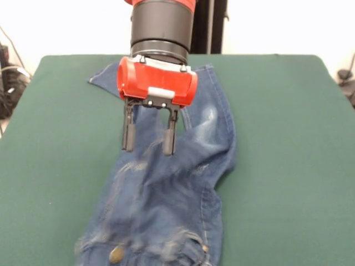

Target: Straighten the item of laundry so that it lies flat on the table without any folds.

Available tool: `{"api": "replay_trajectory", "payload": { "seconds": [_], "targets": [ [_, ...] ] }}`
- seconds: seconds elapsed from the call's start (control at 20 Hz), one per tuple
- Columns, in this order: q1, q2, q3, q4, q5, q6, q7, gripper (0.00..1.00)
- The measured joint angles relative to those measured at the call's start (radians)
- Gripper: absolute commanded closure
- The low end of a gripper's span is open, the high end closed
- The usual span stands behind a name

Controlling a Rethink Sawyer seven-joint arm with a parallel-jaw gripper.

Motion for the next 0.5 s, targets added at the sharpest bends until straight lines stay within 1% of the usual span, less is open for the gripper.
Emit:
{"api": "replay_trajectory", "payload": {
  "seconds": [0.5],
  "targets": [
    [0.005, -0.005, 0.0, -0.032, -0.002, 0.0, 0.0, 0.0]
  ]
}}
